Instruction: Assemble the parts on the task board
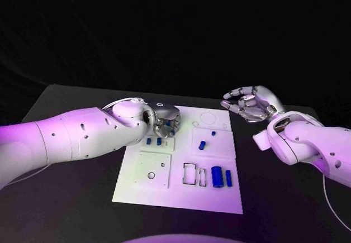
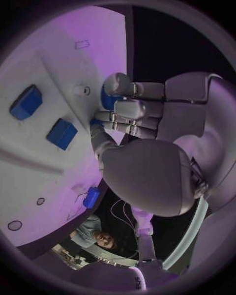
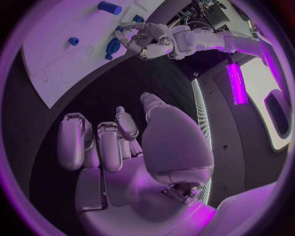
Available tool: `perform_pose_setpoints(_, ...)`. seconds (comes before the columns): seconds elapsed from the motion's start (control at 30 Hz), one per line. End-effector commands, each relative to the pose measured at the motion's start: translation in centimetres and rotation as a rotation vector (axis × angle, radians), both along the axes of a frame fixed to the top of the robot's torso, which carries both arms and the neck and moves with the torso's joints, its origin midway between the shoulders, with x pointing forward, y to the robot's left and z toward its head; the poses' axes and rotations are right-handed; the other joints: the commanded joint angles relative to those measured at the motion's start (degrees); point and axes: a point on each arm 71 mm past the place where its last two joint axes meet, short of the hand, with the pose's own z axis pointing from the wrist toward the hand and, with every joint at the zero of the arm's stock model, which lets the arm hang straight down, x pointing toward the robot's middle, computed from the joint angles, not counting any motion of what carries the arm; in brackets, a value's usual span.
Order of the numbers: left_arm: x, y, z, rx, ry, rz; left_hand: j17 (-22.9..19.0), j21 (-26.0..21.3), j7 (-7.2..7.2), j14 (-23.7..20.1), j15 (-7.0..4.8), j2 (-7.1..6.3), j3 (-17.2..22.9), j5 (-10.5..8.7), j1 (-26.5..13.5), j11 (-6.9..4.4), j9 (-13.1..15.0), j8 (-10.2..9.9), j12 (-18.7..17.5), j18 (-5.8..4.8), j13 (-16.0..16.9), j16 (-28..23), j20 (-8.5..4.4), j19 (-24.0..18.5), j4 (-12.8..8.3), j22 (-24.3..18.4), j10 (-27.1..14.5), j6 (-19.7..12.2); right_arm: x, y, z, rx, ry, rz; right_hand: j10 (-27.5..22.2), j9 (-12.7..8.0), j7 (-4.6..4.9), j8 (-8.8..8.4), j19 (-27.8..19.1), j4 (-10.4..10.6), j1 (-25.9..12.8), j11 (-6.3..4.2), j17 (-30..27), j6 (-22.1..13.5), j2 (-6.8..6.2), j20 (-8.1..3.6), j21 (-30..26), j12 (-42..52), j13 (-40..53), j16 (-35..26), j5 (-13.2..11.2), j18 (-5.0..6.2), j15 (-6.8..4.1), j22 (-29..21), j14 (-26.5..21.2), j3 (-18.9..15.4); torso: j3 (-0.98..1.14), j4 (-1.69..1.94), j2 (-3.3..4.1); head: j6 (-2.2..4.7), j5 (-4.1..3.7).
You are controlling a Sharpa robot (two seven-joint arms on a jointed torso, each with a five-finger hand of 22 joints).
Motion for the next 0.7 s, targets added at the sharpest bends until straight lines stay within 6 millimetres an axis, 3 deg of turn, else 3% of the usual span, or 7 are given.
perform_pose_setpoints(0.03,-0.1,0.2,-0.5,0.002,0.004,-0.003,-0.07,0.34,0.05,0.44,0.16,0.58,0.22,-0.25,0.10,0.03,-0.11,-0.06,-0.55,-1.09,-0.13,0.28,-0.15,0.42,-0.48,0.18,0.40,0.28,0.0,0.2,0.1,-0.004,-0.012,0.013,0.05,-0.06,0.00,0.38,-0.09,-0.07,0.16,-0.08,1.13,-0.14,0.20,-0.10,-0.08,-0.08,0.05,-0.23,0.24,0.62,-0.35,5.25,2.48,0.29,0.03,0.05,-0.08,-0.01,-0.06)
perform_pose_setpoints(0.33,-0.6,1.2,0.2,-0.070,-0.019,-0.006,-0.34,0.84,0.37,0.67,0.29,0.24,0.91,-0.08,-0.13,0.25,-0.40,-0.80,-1.83,-1.19,-0.36,0.23,-0.24,0.76,-1.36,0.76,0.94,0.33,0.0,0.1,0.1,-0.005,-0.016,0.009,0.05,-0.06,0.00,0.38,-0.09,-0.07,0.16,-0.08,1.13,-0.14,0.20,-0.10,-0.08,-0.08,0.05,-0.23,0.24,0.62,-0.35,5.25,2.48,0.29,0.00,0.13,-0.15,0.25,-0.09)
perform_pose_setpoints(0.7,-1.2,2.9,3.0,-0.224,-0.063,0.009,-0.74,0.89,0.38,0.71,0.31,0.16,1.10,-0.03,-0.58,0.24,-0.45,-0.92,-2.29,-1.16,-0.38,0.12,-0.26,0.71,-1.54,0.73,1.49,0.80,0.0,-0.2,0.1,-0.007,-0.017,0.001,0.05,-0.06,0.00,0.38,-0.09,-0.07,0.16,-0.08,1.13,-0.14,0.20,-0.10,-0.08,-0.08,0.05,-0.23,0.24,0.62,-0.35,5.25,2.48,0.29,-0.11,0.37,-0.15,0.52,-0.06)
